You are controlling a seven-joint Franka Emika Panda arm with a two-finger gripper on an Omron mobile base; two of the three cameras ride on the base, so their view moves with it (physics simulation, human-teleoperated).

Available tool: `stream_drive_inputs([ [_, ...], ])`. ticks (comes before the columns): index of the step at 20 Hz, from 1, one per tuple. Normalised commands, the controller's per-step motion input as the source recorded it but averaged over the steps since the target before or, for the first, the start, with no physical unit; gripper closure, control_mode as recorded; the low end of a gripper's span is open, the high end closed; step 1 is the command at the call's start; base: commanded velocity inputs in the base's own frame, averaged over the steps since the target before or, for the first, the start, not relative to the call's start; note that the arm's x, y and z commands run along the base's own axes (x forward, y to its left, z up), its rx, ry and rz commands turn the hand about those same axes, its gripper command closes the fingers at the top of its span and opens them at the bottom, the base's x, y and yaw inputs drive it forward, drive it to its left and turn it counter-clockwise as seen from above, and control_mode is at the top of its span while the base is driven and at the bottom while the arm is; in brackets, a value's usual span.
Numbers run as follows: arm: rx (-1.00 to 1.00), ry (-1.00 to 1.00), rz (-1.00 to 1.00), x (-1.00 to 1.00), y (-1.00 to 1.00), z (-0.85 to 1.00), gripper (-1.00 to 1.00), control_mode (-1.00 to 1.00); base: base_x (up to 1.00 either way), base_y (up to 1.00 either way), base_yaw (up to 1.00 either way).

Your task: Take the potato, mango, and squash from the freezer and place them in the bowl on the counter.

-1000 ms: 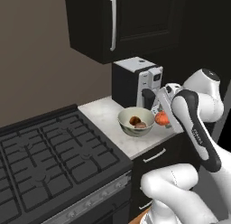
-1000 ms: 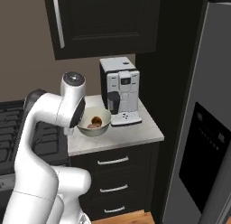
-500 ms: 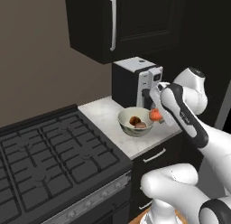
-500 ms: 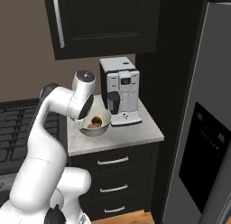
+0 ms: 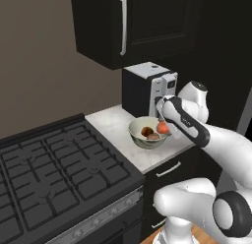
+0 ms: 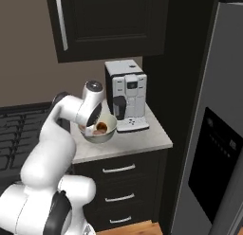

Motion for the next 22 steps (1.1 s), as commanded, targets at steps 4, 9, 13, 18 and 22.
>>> stream_drive_inputs([
  [4,-0.01,0.03,0.00,0.53,0.00,-0.42,1.00,-1.00,0.00,0.00,0.00],
  [9,0.00,0.03,0.00,0.52,0.00,-0.29,1.00,-1.00,0.00,0.00,0.00],
  [13,0.00,0.01,0.00,0.47,0.00,-0.35,1.00,-1.00,0.00,0.00,0.00],
  [18,0.00,0.01,0.00,0.44,0.00,-0.33,1.00,-1.00,0.00,0.00,0.00],
  [22,0.00,0.00,0.00,0.41,0.00,-0.29,1.00,-1.00,0.00,0.00,0.00],
])
